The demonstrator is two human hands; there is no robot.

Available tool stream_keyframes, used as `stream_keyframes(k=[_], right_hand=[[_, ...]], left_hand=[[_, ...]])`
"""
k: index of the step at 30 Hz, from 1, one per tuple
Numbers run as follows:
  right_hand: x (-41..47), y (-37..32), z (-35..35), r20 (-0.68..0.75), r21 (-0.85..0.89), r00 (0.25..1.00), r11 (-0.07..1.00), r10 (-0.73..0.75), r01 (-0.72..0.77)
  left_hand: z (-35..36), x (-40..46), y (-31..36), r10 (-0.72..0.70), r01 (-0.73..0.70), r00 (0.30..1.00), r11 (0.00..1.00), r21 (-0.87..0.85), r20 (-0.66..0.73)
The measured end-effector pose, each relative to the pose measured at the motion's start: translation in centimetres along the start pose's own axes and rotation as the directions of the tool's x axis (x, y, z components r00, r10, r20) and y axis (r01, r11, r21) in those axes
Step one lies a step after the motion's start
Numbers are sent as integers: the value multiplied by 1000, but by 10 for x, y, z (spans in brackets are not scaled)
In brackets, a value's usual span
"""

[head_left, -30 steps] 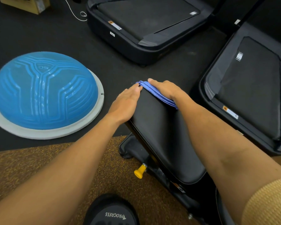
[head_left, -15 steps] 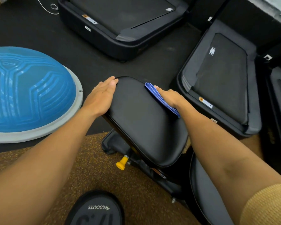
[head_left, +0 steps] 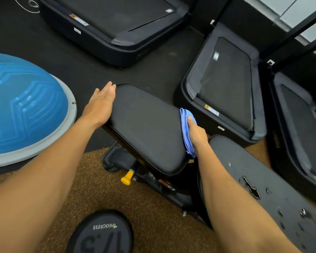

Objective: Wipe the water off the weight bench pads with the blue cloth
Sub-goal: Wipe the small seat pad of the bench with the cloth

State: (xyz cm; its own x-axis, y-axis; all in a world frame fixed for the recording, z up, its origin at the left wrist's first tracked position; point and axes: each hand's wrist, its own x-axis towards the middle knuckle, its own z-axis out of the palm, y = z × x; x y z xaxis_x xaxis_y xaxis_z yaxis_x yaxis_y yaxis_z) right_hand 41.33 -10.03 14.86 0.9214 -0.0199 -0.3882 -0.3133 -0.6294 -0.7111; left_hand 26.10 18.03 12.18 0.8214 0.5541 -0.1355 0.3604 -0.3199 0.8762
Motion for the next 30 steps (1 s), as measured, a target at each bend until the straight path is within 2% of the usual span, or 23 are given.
stream_keyframes(k=[10, 16, 18, 22, 24, 30], right_hand=[[-16, 20, 9, -84, -139, 995, 990, -47, 35], [-18, 7, 16, -138, -302, 971, 942, -193, 145], [-14, -4, 17, -115, -386, 965, 905, -238, 177], [6, -31, 17, -13, -541, 961, 810, -276, 226], [14, -42, 20, 35, -602, 952, 754, -303, 262], [9, -70, 53, 174, -665, 904, 630, -390, 400]], left_hand=[[-8, -12, 12, -6, 9, 999, 998, -68, 42], [-12, -27, 15, 15, -11, 999, 998, -67, 51], [-11, -29, 7, 31, -26, 998, 995, -96, 52], [-17, -32, -10, -40, 58, 997, 944, -325, 61], [-21, -32, -15, -62, 79, 996, 924, -374, 57], [-20, -33, -19, -70, 86, 996, 875, -476, 51]])
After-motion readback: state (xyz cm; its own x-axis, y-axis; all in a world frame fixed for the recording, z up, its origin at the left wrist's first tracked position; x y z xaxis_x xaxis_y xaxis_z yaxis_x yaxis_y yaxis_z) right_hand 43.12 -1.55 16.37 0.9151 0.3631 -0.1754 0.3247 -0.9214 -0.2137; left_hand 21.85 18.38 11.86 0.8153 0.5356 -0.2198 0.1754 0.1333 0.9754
